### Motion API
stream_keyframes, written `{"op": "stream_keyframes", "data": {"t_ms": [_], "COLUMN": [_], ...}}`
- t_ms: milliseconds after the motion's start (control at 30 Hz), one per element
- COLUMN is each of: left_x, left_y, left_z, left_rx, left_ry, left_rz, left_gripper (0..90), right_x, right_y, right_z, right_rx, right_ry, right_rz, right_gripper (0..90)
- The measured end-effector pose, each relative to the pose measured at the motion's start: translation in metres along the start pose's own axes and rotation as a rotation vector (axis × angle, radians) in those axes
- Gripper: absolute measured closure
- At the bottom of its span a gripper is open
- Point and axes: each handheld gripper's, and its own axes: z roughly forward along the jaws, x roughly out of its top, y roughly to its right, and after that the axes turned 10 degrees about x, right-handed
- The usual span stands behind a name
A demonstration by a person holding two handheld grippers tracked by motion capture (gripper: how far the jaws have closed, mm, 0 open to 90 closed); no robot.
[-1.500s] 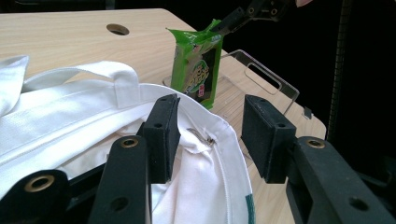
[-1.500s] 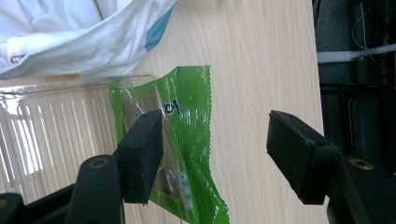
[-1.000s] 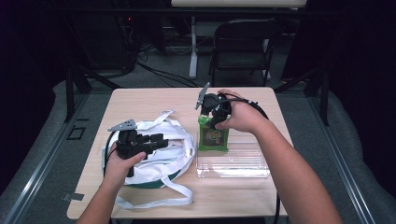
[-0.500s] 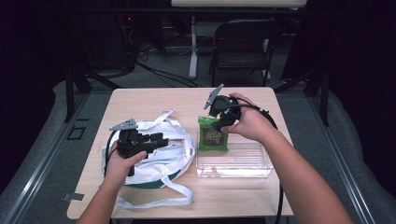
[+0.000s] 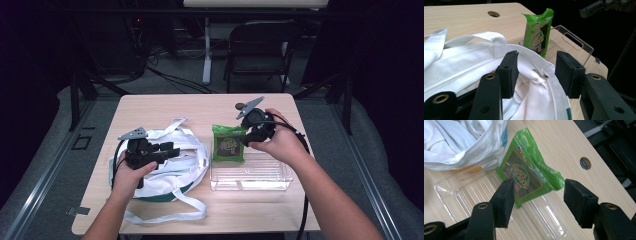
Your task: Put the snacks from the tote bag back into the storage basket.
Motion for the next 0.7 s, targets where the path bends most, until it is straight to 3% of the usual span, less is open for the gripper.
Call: {"op": "stream_keyframes", "data": {"t_ms": [200,333,467,567,700], "left_x": [0.0,-0.001,-0.001,-0.001,-0.002], "left_y": [-0.001,-0.001,-0.002,-0.004,-0.004], "left_z": [0.0,0.0,0.001,0.0,0.0], "left_rx": [0.007,0.011,0.016,0.019,0.02], "left_ry": [0.002,-0.001,-0.006,-0.006,-0.001], "left_rz": [0.001,-0.001,-0.003,-0.005,-0.009], "left_gripper": [52.5,52.4,52.1,52.1,51.9], "right_x": [-0.022,-0.035,-0.045,-0.053,-0.064], "right_y": [-0.004,-0.01,-0.019,-0.028,-0.037], "right_z": [-0.003,-0.003,-0.001,-0.001,0.003], "right_rx": [-0.005,0.004,-0.001,-0.033,-0.022], "right_ry": [0.057,0.064,0.072,0.083,0.109], "right_rz": [0.078,0.123,0.142,0.146,0.174], "right_gripper": [42.5,42.5,42.5,42.5,42.4]}}
